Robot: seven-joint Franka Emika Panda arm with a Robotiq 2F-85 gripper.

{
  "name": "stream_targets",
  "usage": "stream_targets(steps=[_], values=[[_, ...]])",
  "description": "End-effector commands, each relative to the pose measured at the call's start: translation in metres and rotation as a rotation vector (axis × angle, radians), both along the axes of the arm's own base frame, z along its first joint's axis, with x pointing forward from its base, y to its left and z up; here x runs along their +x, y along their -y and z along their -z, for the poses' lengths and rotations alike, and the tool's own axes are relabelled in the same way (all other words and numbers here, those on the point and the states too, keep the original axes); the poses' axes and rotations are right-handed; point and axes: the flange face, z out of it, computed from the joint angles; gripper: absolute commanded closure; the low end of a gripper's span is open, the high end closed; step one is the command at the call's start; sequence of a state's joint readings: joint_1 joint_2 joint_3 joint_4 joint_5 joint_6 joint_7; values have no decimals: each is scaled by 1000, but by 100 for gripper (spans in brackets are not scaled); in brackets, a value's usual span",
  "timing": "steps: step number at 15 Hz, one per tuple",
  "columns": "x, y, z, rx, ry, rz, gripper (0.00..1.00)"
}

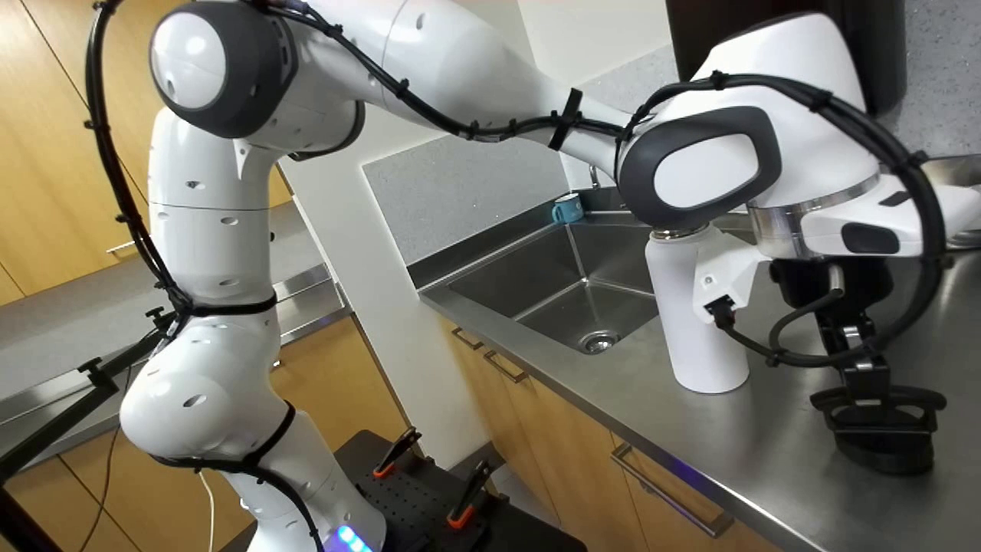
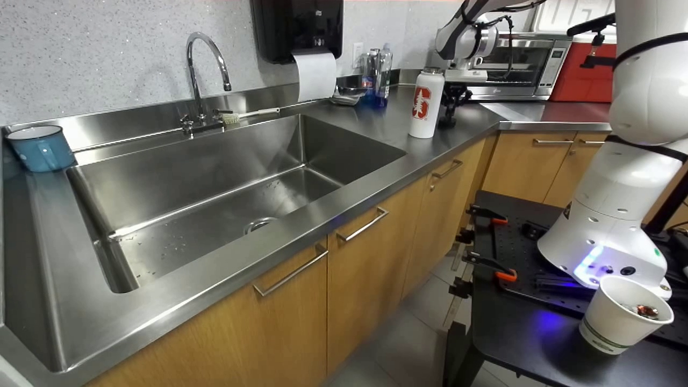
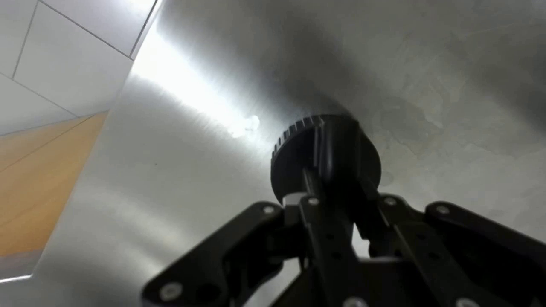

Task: Remove the lid from the bottle

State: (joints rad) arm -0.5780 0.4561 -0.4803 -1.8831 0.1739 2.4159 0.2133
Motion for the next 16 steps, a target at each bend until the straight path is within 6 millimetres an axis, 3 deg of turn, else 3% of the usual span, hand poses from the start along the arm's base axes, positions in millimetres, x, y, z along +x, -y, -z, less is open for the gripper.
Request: stream_targets(steps=[1,5,8,16], values=[[3,6,-8,-29,11,-22,54],[-3,9,-40,-69,68,-26,25],[-14,9,-84,-84,130,-39,3],[-66,-23,-225,-44,249,-138,0]])
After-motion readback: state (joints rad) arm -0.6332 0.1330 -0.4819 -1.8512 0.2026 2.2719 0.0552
